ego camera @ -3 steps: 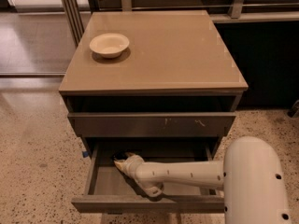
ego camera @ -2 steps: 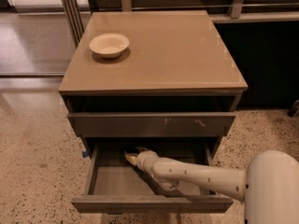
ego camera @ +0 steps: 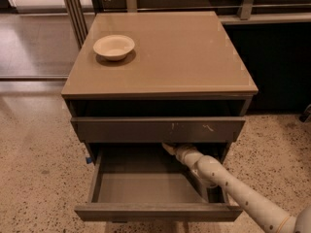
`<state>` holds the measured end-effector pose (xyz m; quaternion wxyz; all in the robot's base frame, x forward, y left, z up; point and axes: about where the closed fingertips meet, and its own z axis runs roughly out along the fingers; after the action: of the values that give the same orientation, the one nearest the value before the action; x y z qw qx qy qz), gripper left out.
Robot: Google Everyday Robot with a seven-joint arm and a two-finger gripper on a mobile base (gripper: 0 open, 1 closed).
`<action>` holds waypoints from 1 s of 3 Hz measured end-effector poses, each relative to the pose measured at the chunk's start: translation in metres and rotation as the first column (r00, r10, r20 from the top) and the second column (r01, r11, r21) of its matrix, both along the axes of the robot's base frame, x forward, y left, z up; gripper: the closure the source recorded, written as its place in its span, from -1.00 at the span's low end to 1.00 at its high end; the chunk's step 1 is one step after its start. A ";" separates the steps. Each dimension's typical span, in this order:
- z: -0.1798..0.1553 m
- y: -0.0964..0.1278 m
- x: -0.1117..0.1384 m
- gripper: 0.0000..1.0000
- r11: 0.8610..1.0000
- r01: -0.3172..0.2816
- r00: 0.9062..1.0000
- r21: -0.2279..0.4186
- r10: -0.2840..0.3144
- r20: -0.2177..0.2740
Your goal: Pick rxbar blueberry from middle drawer and place on counter
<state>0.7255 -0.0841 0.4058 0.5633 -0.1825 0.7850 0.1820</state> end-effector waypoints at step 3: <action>0.019 -0.007 -0.006 1.00 0.995 -0.091 0.995 0.046 0.092 -0.035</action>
Offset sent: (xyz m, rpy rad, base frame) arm 0.0165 -0.0183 0.0110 0.0343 -0.0112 0.0141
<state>0.7200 -0.0908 0.4250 0.5436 -0.2024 0.7820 0.2282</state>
